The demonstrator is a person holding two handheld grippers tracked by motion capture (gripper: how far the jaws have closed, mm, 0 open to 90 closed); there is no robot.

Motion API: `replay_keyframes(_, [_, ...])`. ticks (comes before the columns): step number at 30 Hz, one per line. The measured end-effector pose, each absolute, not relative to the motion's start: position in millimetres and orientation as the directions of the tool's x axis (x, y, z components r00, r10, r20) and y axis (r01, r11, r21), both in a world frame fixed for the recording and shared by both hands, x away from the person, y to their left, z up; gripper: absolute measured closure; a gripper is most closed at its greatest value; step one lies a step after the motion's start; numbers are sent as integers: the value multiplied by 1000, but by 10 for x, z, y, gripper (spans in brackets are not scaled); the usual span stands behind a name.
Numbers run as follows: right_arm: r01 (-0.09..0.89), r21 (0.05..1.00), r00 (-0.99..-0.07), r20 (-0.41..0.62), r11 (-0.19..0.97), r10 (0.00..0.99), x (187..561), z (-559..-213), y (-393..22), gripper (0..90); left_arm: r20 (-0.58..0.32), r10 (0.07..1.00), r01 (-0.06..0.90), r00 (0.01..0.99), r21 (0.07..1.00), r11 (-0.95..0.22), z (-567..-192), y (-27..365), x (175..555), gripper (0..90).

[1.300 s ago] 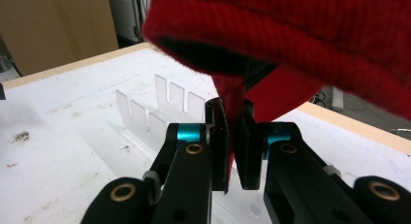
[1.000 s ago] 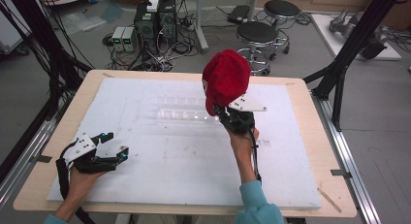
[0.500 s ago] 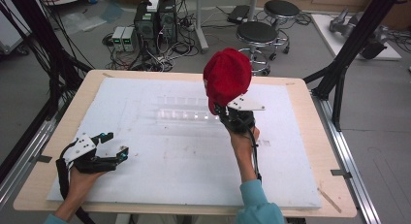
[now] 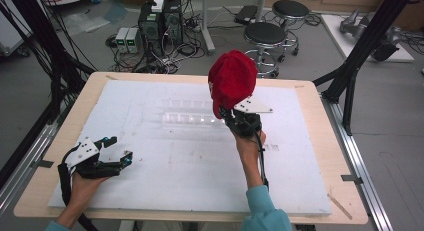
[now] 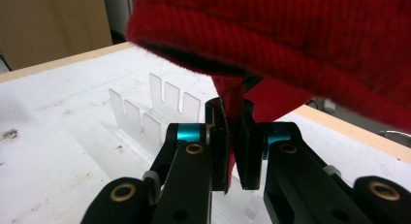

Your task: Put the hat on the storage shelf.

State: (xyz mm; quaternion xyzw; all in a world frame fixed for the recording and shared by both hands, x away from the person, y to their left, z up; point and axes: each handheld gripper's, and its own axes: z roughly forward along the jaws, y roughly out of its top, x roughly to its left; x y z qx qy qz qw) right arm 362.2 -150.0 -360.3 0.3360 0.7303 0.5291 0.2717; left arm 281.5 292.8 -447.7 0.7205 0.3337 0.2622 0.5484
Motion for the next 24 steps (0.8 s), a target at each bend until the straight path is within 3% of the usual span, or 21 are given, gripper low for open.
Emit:
replay_keyframes(18, [232, 949, -612, -28, 213, 790, 3599, -3601, -1437, 858, 5, 769, 194, 639, 966, -168, -4478, 2936, 2816, 157])
replay_keyframes(24, [279, 934, -614, -5, 223, 789, 3625, -3771, -1433, 857, 1, 768, 195, 641, 967, -164, -4478, 2943, 2817, 157])
